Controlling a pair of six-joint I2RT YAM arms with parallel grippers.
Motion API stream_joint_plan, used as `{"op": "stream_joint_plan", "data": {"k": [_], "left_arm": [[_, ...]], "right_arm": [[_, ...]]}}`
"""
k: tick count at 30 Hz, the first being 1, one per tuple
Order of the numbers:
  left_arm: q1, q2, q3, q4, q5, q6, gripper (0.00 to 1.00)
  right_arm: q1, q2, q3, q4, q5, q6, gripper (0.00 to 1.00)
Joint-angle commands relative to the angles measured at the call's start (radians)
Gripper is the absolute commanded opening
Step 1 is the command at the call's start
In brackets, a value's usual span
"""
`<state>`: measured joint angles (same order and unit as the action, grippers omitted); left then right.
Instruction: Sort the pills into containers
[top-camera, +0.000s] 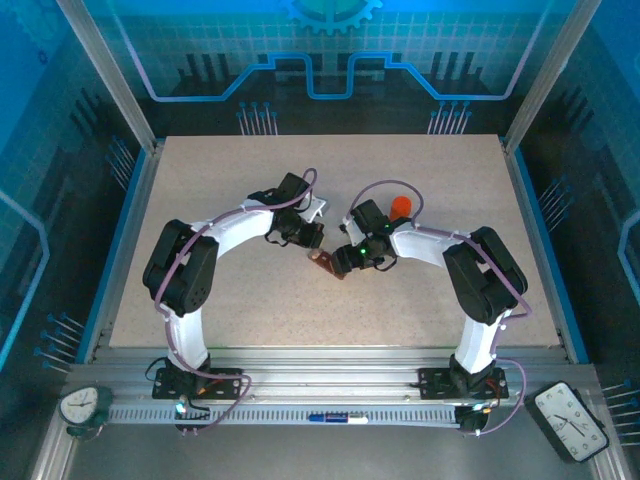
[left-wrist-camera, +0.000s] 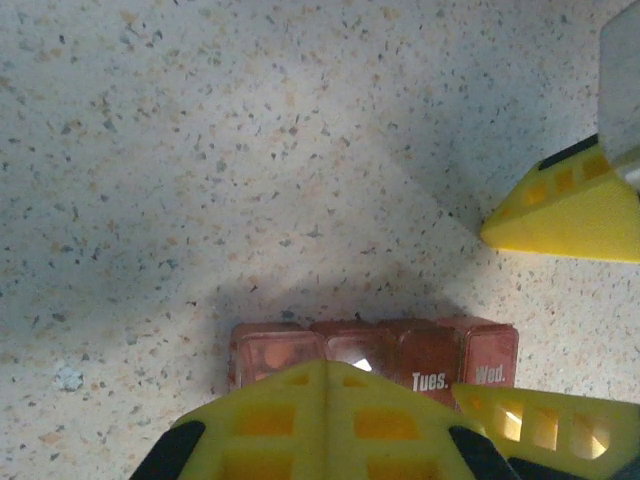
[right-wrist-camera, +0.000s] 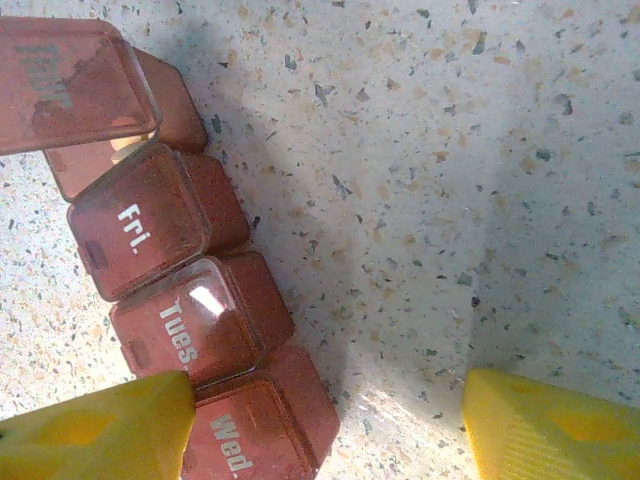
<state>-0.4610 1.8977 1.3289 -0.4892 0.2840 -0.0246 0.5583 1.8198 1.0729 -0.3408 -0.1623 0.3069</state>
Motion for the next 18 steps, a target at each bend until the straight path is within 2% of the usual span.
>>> {"op": "stream_joint_plan", "data": {"k": [1, 18], "left_arm": [[-0.004, -0.013, -0.003, -0.05, -0.013, 0.015, 0.0], [-0.003, -0.022, -0.056, -0.075, -0.023, 0.018, 0.0]], "right_arm": [[0.009, 0.028, -0.024, -0.011, 0.022, 0.003, 0.71], [0.002, 0.034, -0.028, -0.01, 0.015, 0.007, 0.7]]}}
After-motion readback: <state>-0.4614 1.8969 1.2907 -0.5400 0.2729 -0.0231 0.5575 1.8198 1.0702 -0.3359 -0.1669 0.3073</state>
